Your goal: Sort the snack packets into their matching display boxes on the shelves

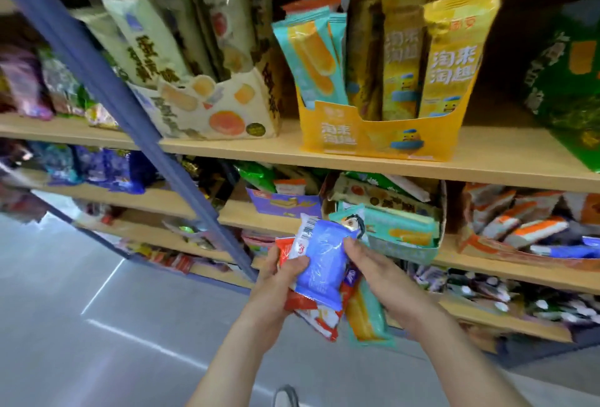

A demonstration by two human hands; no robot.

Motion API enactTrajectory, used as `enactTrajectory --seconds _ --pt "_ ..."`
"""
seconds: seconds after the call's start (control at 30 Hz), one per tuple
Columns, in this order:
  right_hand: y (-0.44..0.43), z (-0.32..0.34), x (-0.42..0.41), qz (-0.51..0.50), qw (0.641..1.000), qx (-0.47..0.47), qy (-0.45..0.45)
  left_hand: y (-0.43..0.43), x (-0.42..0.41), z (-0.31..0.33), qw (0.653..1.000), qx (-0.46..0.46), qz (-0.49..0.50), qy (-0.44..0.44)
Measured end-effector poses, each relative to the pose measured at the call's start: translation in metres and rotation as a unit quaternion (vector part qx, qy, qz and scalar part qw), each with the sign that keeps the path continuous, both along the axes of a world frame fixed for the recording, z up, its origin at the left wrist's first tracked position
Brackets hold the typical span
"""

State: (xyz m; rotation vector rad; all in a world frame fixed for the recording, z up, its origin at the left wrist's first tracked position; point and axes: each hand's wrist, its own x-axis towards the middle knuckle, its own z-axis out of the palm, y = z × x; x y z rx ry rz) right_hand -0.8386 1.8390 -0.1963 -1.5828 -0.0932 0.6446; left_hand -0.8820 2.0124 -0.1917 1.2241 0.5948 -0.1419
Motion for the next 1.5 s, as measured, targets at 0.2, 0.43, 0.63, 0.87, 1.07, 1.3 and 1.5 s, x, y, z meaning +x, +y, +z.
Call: enactTrajectory --seconds 0.2,0.43,0.63,0.87,1.07,1.3,1.5 --pt "0.067 -0.025 0.014 -0.107 0.983 -0.120 -0.083 0.090 0.025 -0.014 0.996 0.056 -0.017 -0.066" --pt "0.124 -0.041 0.073 -0.124 0.905 -0.373 -0.164 0.166 0.046 -0.020 0.977 0.170 -0.093 -0.083" --pt "0.139 -0.061 0.107 -0.098 0.920 -0.362 -0.112 0.174 0.071 -0.009 0.953 0.211 -0.182 -0.120" --pt "0.145 -0.047 0.114 -0.006 0.888 -0.431 -0.164 0.167 0.080 0.013 0.928 0.254 -0.218 -0.165" --pt "0.162 -0.078 0.068 0.004 0.912 -0.386 -0.139 0.159 0.070 0.041 0.777 0.481 -0.254 -0.317" --pt "0.137 -0.066 0.033 -0.035 0.900 -0.397 -0.175 0.130 0.121 0.022 0.425 0.732 -0.303 -0.438" --pt "0.099 -0.051 0.017 -0.065 0.893 -0.417 -0.156 0.124 0.143 -0.008 0.393 0.808 -0.263 -0.352"
